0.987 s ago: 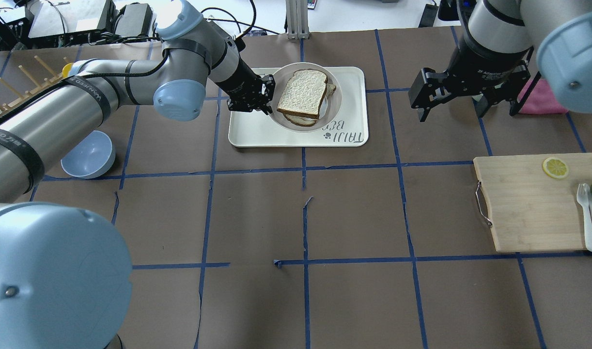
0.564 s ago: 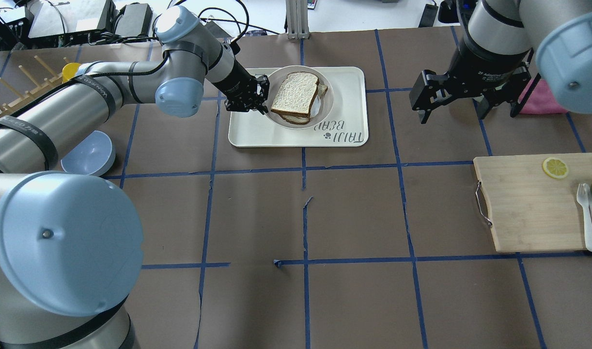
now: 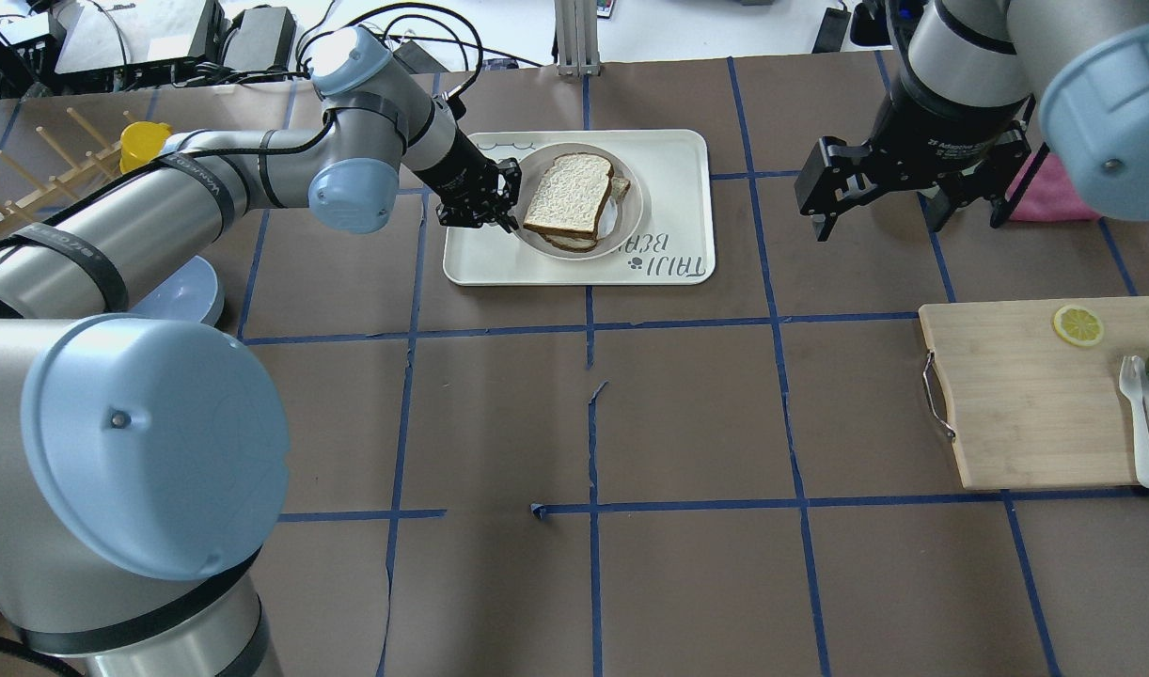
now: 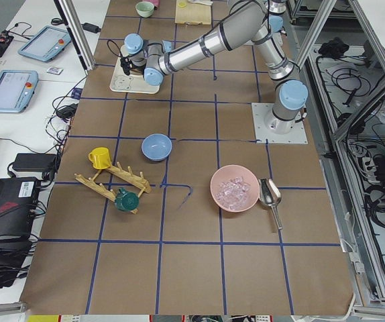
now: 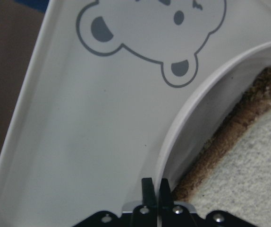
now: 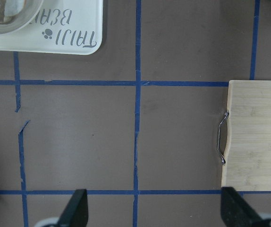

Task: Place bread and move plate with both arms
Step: 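Open the left gripper and lift it off the plate rim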

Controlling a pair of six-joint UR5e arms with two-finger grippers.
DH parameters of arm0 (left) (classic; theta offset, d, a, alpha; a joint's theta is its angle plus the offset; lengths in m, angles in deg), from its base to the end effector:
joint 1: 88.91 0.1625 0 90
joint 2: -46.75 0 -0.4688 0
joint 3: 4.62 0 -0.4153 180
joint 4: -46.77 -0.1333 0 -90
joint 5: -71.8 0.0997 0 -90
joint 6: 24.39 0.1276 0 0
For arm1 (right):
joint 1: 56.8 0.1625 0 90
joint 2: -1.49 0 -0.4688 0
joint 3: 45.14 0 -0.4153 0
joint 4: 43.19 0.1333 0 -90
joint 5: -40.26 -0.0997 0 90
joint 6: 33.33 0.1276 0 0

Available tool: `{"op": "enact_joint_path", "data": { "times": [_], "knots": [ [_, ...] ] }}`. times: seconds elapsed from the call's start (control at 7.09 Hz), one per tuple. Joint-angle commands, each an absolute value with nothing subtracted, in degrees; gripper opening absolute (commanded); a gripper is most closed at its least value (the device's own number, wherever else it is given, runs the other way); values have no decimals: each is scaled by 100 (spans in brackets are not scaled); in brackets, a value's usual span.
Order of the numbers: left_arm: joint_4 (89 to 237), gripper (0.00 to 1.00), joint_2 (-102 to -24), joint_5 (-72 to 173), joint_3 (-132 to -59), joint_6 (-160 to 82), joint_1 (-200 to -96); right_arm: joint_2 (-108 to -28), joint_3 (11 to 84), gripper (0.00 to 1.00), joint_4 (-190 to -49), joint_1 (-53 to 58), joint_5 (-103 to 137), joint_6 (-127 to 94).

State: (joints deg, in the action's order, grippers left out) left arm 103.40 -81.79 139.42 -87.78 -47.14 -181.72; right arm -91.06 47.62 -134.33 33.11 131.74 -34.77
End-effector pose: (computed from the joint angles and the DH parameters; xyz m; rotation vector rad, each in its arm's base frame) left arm -0.2184 -0.7387 0.1959 0.4688 -2.7130 -0.0813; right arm 0.1292 -0.4964 0.5034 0.0364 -3.1152 0.0247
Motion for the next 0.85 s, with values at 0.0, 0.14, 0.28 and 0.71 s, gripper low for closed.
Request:
{"op": "enact_joint_path", "data": {
  "times": [0.0,0.14,0.28,0.71],
  "knots": [
    [10948,63,-7904,13966,-8699,-4689,-18163,-9105,4767,100,-13425,3311,13167,-3587],
    [11562,63,-7467,14157,-8715,-4628,-18163,-9114,4767,100,-13416,3311,13132,-3587],
    [12133,69,-6949,14237,-8767,-4531,-18172,-9106,4759,100,-13172,3294,13114,-3640],
    [13479,100,-5586,14395,-8812,-4460,-18242,-9105,4759,100,-13152,3311,13167,-3957]
  ]
}}
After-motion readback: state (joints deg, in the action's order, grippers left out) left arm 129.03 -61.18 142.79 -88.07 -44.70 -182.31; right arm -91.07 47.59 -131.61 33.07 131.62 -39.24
